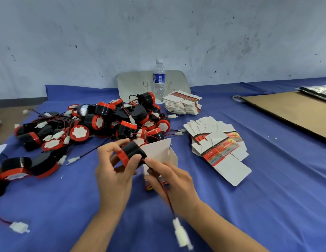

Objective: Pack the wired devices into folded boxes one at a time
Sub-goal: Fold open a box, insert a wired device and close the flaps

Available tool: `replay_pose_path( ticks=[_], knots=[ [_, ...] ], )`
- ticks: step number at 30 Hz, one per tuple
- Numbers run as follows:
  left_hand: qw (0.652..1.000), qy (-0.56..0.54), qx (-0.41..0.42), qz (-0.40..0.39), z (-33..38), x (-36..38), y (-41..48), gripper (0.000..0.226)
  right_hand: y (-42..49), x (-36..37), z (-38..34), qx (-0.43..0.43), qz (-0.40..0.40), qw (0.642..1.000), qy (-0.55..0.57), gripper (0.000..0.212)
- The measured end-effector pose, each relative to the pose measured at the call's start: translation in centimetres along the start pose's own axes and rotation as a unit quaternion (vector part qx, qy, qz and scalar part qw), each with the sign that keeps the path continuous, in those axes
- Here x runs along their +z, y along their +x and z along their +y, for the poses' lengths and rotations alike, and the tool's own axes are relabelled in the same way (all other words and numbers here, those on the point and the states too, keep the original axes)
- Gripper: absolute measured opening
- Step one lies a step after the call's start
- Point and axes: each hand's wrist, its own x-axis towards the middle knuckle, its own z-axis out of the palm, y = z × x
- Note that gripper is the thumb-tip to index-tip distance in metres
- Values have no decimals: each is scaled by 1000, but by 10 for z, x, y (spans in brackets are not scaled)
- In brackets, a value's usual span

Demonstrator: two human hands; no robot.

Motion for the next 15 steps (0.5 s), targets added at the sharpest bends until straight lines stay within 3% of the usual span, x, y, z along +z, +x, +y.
replay_pose_path(
  ticks=[3,5,9,15],
  knots=[
    [996,61,56,-28,-5,-4,4,47,-1,-1,1,28,19,999,21,16],
    [989,95,98,-56,-7,-4,5,56,0,-1,-2,92,48,992,75,10],
    [982,114,122,-85,-9,4,0,80,7,-7,1,232,139,942,197,12],
    [957,187,206,-83,-8,8,-4,60,12,-11,7,279,144,941,126,18]
  ],
)
